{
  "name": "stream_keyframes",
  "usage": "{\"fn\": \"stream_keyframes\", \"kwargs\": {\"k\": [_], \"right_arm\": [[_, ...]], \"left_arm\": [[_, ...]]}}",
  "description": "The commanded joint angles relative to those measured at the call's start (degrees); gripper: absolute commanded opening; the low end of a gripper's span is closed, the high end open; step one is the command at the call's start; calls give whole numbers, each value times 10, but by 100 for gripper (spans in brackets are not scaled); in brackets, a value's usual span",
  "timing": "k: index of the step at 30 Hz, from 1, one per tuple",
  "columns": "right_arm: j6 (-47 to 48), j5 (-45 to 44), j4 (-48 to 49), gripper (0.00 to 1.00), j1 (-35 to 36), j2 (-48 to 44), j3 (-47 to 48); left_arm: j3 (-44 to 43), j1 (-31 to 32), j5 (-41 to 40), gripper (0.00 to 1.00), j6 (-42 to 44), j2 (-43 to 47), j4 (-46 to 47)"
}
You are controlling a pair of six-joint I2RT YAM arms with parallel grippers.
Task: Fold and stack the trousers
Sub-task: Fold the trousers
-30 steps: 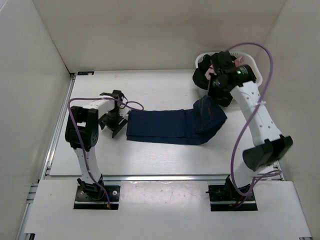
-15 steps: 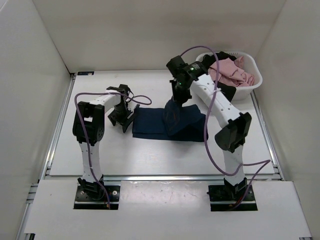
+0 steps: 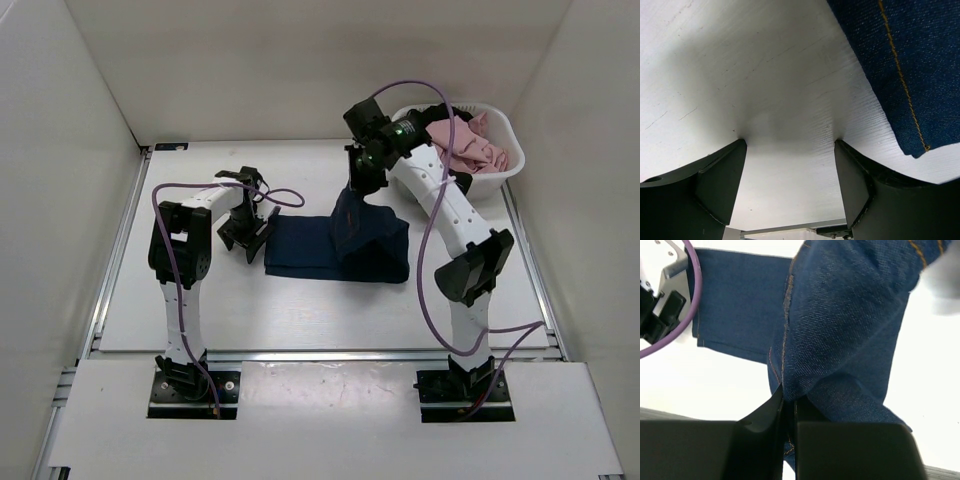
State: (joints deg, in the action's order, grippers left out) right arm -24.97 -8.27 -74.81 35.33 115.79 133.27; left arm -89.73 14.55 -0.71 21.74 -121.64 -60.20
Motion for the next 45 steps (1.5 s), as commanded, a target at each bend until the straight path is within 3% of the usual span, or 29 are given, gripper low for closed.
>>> {"fn": "stream_keyframes", "kwargs": {"k": [1, 5, 13, 21, 28, 38, 45], "right_arm": [[6, -36, 40, 0, -21, -71, -27], [6, -48, 52, 0, -82, -185, -129], [40, -63, 12, 0, -192, -299, -231], [66, -42, 17, 0, -222, -297, -246], [89, 45, 31, 0, -222, -313, -240], [94, 57, -24, 0, -222, -287, -238], [94, 7, -76, 0, -249, -280, -178]], "left_arm": [[0, 6, 29, 82, -2, -25, 32], [5, 6, 21, 82, -2, -25, 32], [-20, 12, -26, 82, 9, 17, 14], [-33, 36, -38, 82, 14, 23, -3], [-19, 58, -8, 82, 14, 12, -3], [-45, 69, -20, 83, 14, -17, -3], [-45, 69, -25, 83, 9, -17, -3]]}}
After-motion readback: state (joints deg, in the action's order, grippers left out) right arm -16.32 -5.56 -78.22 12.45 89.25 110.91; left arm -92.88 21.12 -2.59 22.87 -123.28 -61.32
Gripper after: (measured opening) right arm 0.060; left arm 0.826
